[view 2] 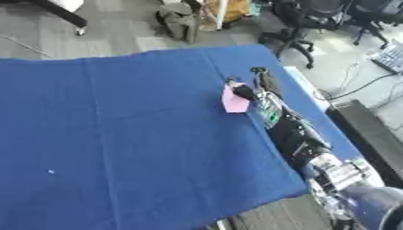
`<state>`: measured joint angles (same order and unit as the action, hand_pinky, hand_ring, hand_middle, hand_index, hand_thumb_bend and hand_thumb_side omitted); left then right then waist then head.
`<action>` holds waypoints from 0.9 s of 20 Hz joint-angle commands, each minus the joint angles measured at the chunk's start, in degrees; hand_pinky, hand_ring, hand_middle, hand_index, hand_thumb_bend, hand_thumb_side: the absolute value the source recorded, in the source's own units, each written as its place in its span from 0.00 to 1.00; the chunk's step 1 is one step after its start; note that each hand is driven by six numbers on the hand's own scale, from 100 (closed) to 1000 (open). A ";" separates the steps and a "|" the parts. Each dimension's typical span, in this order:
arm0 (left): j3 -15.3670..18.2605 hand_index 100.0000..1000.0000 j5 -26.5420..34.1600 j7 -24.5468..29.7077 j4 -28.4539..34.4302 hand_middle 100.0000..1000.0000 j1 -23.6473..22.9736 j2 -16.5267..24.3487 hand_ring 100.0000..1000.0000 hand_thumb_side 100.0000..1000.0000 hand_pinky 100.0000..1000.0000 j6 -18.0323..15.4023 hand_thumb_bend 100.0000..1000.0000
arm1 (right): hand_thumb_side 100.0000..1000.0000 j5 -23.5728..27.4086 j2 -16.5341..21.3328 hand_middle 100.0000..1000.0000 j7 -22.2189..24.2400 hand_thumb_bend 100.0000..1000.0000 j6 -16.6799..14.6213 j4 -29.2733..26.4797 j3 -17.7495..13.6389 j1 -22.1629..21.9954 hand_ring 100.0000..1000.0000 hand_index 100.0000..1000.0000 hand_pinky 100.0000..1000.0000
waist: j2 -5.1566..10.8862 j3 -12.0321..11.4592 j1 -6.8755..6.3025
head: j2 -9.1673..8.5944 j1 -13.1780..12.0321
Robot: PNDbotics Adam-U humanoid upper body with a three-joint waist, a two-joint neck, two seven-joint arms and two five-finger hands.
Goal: Pick up the objects with one hand, pass them to the other hand, and then place them into the box on the other side of the table.
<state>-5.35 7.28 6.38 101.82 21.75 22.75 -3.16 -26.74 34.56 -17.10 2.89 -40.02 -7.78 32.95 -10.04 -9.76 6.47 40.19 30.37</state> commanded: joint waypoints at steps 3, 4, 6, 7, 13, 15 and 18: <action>0.34 0.70 0.14 0.11 1.04 0.57 0.79 1.24 0.70 0.68 0.70 -0.06 0.80 | 0.70 3.86 2.20 0.87 -1.52 0.29 -0.38 -3.12 -1.04 -0.33 0.93 0.86 0.91 | 0.53 0.16 -0.35 | -0.10 0.17; 0.35 0.70 0.16 0.10 1.03 0.57 0.75 1.23 0.70 0.68 0.70 -0.06 0.80 | 0.81 4.61 2.27 0.86 -1.80 0.27 -0.44 -3.88 -1.25 -0.40 0.92 0.85 0.91 | 0.56 0.19 -0.35 | -0.07 0.21; 0.36 0.70 0.18 0.09 1.01 0.57 0.71 1.20 0.70 0.68 0.70 -0.06 0.80 | 0.70 6.38 2.40 0.86 -2.18 0.27 -0.50 -5.22 -1.68 -0.59 0.92 0.85 0.91 | 0.60 0.21 -0.36 | -0.02 0.32; 0.37 0.70 0.18 0.08 1.00 0.57 0.69 1.21 0.70 0.68 0.70 -0.06 0.80 | 0.70 7.20 2.49 0.86 -2.28 0.27 -0.53 -5.78 -1.79 -0.71 0.92 0.85 0.91 | 0.62 0.21 -0.37 | 0.02 0.38; 0.48 0.70 0.21 -0.02 0.94 0.58 0.55 1.14 0.71 0.68 0.70 -0.05 0.80 | 0.72 10.17 2.92 0.85 -1.38 0.26 -1.29 -8.59 -1.92 -1.35 0.92 0.84 0.91 | 0.75 0.37 -0.44 | 0.17 0.64; 0.49 0.70 0.24 -0.02 0.95 0.58 0.56 1.08 0.71 0.68 0.70 -0.06 0.80 | 0.72 10.66 2.99 0.85 0.08 0.26 -2.23 -9.24 -1.73 -1.53 0.92 0.84 0.91 | 0.80 0.44 -0.49 | 0.19 0.69; 0.55 0.70 0.25 -0.03 0.96 0.58 0.56 1.08 0.71 0.68 0.70 -0.08 0.80 | 0.73 10.37 3.14 0.86 4.27 0.26 -4.45 -9.59 -1.08 -1.92 0.92 0.86 0.91 | 0.83 0.54 -0.56 | 0.25 0.81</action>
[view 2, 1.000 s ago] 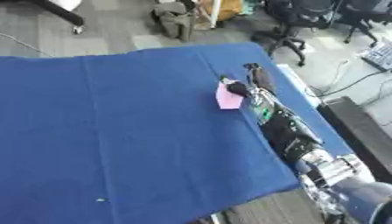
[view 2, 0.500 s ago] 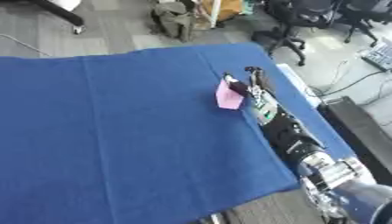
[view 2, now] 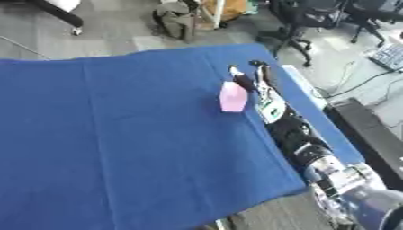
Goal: Pick up the objects with one hand, pass them to the other hand, and then place them into the box on the other side of the table.
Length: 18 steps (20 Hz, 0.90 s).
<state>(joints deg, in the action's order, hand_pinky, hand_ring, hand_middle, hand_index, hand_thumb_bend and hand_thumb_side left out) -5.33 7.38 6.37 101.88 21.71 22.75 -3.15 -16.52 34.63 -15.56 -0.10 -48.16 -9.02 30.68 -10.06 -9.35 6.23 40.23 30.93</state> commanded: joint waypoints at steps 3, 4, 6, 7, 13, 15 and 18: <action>0.52 0.70 0.16 0.00 0.92 0.58 0.63 1.05 0.71 0.68 0.70 -0.09 0.80 | 0.73 -1.52 3.16 0.87 7.81 0.27 -3.27 -1.52 0.67 0.02 0.93 0.87 0.91 | 0.87 0.22 -0.37 | 0.31 0.34; 0.52 0.70 0.15 0.02 0.92 0.58 0.65 1.04 0.71 0.68 0.70 -0.09 0.80 | 0.73 -2.27 3.18 0.87 9.41 0.27 -3.75 -1.54 0.77 -0.03 0.93 0.87 0.91 | 0.87 0.24 -0.39 | 0.31 0.35; 0.52 0.70 0.14 0.04 0.95 0.58 0.70 1.03 0.71 0.68 0.70 -0.10 0.80 | 0.72 -3.78 3.25 0.88 12.18 0.28 -4.43 -1.53 0.82 -0.08 0.93 0.88 0.91 | 0.86 0.25 -0.41 | 0.31 0.39; 0.53 0.70 0.15 0.06 0.97 0.58 0.71 1.03 0.71 0.68 0.70 -0.11 0.80 | 0.71 -4.62 3.31 0.88 13.36 0.29 -4.62 -1.50 0.87 -0.11 0.93 0.88 0.91 | 0.85 0.24 -0.42 | 0.32 0.43; 0.51 0.70 0.18 0.12 1.03 0.58 0.72 0.94 0.71 0.68 0.70 -0.12 0.79 | 0.67 -9.45 3.31 0.90 17.16 0.31 -4.85 -1.19 1.05 -0.21 0.93 0.90 0.91 | 0.91 0.22 -0.43 | 0.39 0.61; 0.50 0.70 0.19 0.14 1.06 0.58 0.73 0.94 0.71 0.68 0.70 -0.12 0.79 | 0.64 -10.84 3.22 0.90 17.93 0.31 -4.98 -1.02 1.12 -0.19 0.93 0.90 0.90 | 0.92 0.17 -0.43 | 0.39 0.70; 0.51 0.70 0.20 0.15 1.11 0.58 0.75 0.95 0.71 0.68 0.70 -0.13 0.79 | 0.58 -12.37 3.14 0.89 19.10 0.29 -5.29 -0.64 1.24 -0.18 0.92 0.90 0.90 | 0.93 0.08 -0.43 | 0.39 0.82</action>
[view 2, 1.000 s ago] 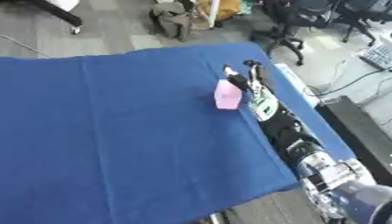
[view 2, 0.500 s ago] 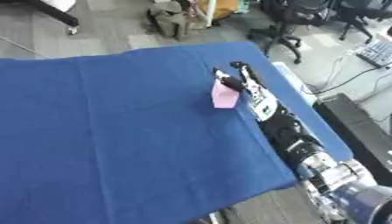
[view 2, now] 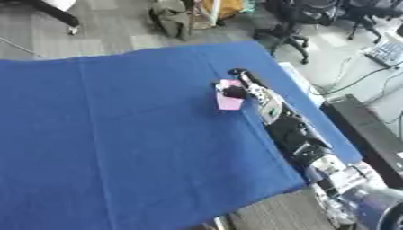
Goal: Pick up the objects with one hand, pass them to the other hand, and then place them into the box on the other side of the table.
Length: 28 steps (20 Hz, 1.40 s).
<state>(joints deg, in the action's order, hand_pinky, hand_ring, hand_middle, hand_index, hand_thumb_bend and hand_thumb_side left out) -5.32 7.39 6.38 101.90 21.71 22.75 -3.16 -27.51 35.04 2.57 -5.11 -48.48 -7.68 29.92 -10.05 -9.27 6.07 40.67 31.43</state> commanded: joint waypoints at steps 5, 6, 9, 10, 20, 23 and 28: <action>0.48 0.70 0.21 0.17 1.12 0.58 0.71 0.87 0.71 0.68 0.70 -0.09 0.79 | 0.46 -3.17 2.77 0.88 2.92 0.22 -0.88 0.11 0.05 0.49 0.90 0.90 0.87 | 1.01 -0.01 -0.27 | -0.05 0.43; 0.48 0.70 0.21 0.18 1.11 0.58 0.69 0.85 0.71 0.68 0.70 -0.08 0.79 | 0.43 -3.42 2.80 0.88 3.23 0.20 -0.98 0.16 0.04 0.47 0.89 0.89 0.86 | 1.04 0.01 -0.27 | -0.03 0.46; 0.47 0.70 0.25 0.19 1.12 0.58 0.65 0.80 0.71 0.68 0.70 -0.09 0.79 | 0.32 -4.20 2.82 0.86 3.68 0.14 -1.05 0.32 0.03 0.41 0.87 0.89 0.84 | 1.10 0.01 -0.27 | 0.03 0.61; 0.46 0.70 0.27 0.20 1.13 0.58 0.64 0.78 0.71 0.68 0.70 -0.09 0.79 | 0.26 -4.41 2.81 0.84 3.68 0.11 -1.07 0.36 0.01 0.41 0.85 0.88 0.82 | 1.12 0.01 -0.28 | 0.05 0.65; 0.58 0.70 0.40 0.01 0.97 0.58 0.16 0.46 0.71 0.68 0.70 -0.01 0.79 | 0.00 -2.39 2.48 0.42 -3.47 0.00 -2.85 -2.44 -0.76 0.09 0.45 0.50 0.44 | 1.72 0.37 -0.44 | 0.42 0.80; 0.71 0.70 0.41 -0.20 0.73 0.58 -0.24 0.27 0.71 0.68 0.70 0.07 0.79 | 0.00 -0.25 1.67 0.34 -7.57 0.00 -3.81 -6.34 -0.83 -0.42 0.41 0.43 0.39 | 2.28 0.96 -0.63 | 0.72 0.36; 1.34 0.70 0.85 -1.21 -1.10 0.58 -2.07 -0.09 0.71 0.68 0.69 0.74 0.79 | 0.00 3.21 -3.85 0.32 -11.23 0.00 -5.34 -20.21 0.85 -2.31 0.41 0.41 0.38 | 4.42 3.74 -1.29 | 2.18 -3.45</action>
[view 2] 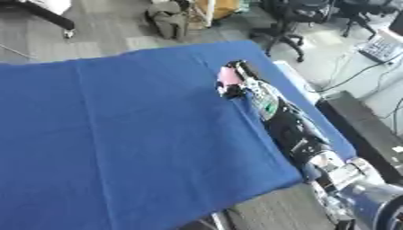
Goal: Pick up the objects with one hand, pass them to the other hand, and then place them into the box on the other side of the table.
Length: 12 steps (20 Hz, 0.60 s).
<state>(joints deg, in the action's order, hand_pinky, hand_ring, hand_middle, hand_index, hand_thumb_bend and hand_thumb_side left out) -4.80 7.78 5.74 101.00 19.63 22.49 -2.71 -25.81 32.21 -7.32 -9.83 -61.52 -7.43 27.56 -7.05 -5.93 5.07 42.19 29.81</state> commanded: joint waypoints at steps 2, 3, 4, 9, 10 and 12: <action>0.98 0.70 0.68 -0.91 -1.43 0.58 -0.72 -0.21 0.71 0.69 0.69 0.72 0.79 | 0.00 2.14 -4.25 0.32 -0.84 0.00 -1.48 -14.74 2.65 -1.18 0.41 0.41 0.38 | 2.49 1.71 -0.59 | 1.47 -4.50; 0.93 0.70 0.88 -0.97 -2.12 0.58 -0.97 -0.52 0.71 0.69 0.69 0.95 0.79 | 0.00 2.53 -6.24 0.33 -0.11 0.00 -2.20 -19.34 4.12 -2.05 0.41 0.42 0.39 | 3.02 2.29 -0.74 | 1.71 -6.38; 0.84 0.70 1.13 -0.94 -2.77 0.58 -1.08 -0.81 0.71 0.69 0.69 1.15 0.79 | 0.00 2.96 -8.22 0.34 0.80 0.00 -2.74 -23.77 5.54 -2.90 0.42 0.42 0.39 | 3.41 2.75 -0.89 | 1.82 -8.23; -0.51 0.70 2.38 0.39 -5.84 0.58 0.29 -1.82 0.71 0.70 0.69 1.92 0.80 | 0.00 5.31 -17.50 0.35 5.92 0.00 -5.06 -41.93 12.62 -5.29 0.41 0.44 0.38 | 4.10 3.45 -1.54 | 1.92 -15.91; -0.82 0.70 2.71 0.76 -6.39 0.58 0.69 -1.81 0.71 0.71 0.69 2.03 0.80 | 0.00 5.54 -18.80 0.35 6.73 0.00 -5.50 -44.46 13.78 -5.42 0.41 0.45 0.38 | 4.10 3.41 -1.62 | 1.93 -16.83; -1.49 0.70 3.44 1.49 -7.41 0.58 1.37 -1.69 0.71 0.71 0.69 2.27 0.81 | 0.00 5.57 -20.77 0.36 7.72 0.00 -6.35 -48.43 15.70 -5.38 0.41 0.45 0.38 | 4.07 3.29 -1.72 | 1.93 -18.34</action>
<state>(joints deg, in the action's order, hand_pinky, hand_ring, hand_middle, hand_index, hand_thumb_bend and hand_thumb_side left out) -6.06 10.69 6.70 93.56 19.86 20.15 -0.51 -20.71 12.09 -0.46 -15.63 -106.05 7.30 21.62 -3.92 -2.65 3.66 43.83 12.64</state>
